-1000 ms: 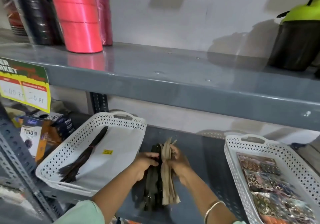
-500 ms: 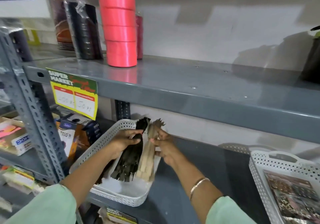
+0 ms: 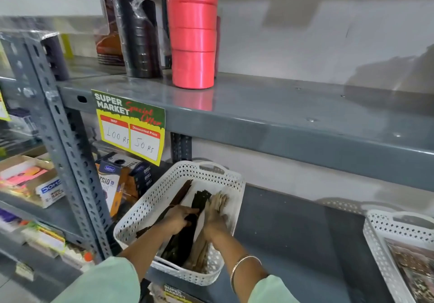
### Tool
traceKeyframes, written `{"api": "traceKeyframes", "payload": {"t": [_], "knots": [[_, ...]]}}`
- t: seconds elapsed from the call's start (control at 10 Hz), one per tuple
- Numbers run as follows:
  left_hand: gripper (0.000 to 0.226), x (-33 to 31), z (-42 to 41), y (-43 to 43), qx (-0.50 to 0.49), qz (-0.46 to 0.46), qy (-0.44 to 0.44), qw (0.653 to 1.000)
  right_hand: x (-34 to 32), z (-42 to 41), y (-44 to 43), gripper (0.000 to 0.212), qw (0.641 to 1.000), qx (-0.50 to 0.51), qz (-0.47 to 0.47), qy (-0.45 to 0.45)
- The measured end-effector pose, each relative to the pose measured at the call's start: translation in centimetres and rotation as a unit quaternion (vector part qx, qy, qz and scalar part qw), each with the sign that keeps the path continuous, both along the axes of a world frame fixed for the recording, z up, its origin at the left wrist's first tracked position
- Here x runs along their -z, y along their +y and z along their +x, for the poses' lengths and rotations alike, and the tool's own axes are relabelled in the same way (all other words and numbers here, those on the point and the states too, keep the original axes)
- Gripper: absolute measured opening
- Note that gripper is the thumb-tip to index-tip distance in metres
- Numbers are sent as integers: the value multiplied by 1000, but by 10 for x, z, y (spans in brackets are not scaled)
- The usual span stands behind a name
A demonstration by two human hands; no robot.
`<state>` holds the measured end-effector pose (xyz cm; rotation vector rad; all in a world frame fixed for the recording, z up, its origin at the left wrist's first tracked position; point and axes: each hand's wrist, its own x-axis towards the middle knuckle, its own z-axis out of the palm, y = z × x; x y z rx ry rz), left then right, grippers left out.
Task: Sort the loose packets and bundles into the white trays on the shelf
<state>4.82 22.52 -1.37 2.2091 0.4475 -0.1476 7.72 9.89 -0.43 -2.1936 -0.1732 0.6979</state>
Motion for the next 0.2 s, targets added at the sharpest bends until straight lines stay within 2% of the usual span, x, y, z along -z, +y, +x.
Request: {"api": "traceKeyframes", "payload": {"t": [0.1, 0.2], "knots": [[48, -1, 2, -4, -8, 38, -6, 999, -9, -2, -2, 77, 995, -64, -75, -30], [41, -7, 0, -7, -42, 83, -48, 994, -25, -4, 1, 81, 977, -111, -152, -97]]}}
